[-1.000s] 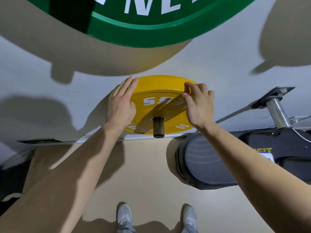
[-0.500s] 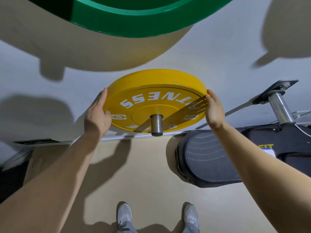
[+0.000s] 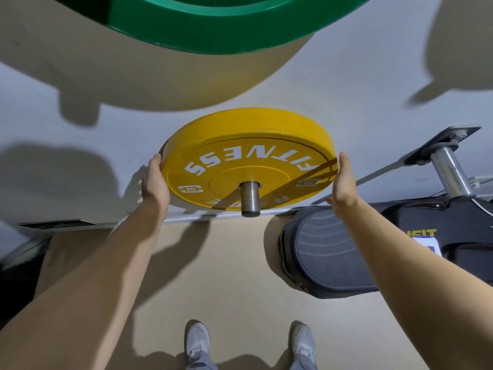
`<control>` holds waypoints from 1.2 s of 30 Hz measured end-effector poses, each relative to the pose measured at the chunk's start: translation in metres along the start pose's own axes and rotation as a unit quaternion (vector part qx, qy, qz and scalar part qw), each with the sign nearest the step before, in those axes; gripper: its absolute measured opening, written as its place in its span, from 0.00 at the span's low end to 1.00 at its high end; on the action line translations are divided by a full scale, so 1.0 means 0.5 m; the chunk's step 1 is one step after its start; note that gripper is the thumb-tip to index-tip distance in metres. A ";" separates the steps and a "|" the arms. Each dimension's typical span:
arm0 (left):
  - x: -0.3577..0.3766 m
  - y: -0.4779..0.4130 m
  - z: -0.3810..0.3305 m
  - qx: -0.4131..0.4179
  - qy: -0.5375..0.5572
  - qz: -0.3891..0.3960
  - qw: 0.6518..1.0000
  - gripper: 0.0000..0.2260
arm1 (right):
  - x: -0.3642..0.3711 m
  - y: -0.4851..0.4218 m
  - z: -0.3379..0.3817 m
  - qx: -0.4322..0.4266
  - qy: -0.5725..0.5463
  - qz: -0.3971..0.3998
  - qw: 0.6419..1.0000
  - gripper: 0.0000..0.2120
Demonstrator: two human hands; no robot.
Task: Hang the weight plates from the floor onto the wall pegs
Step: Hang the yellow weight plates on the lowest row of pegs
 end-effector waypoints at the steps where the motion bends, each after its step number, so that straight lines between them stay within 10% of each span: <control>1: 0.010 0.005 0.004 -0.032 0.017 0.011 0.999 0.29 | 0.011 -0.001 -0.005 0.029 -0.018 0.028 0.999 0.39; 6: 0.034 0.003 0.018 -0.064 0.043 0.010 0.997 0.28 | 0.024 -0.040 -0.026 0.009 -0.027 0.019 0.999 0.51; 32: 0.014 0.002 0.034 -0.057 0.052 0.028 0.997 0.18 | 0.047 -0.040 0.004 -0.004 -0.031 -0.033 0.999 0.41; 36: 0.007 -0.023 0.030 -0.025 0.032 0.042 0.998 0.30 | 0.047 -0.047 -0.010 -0.001 -0.050 -0.042 0.998 0.42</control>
Point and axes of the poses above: each hand's wrist, its own y-axis away from the middle knuckle, its own x-axis out of the palm, z = x × y, the point moved 2 cm from there along -y, towards the middle knuckle, and after that the axes turned 11 degrees about y, right-handed, at the moved point
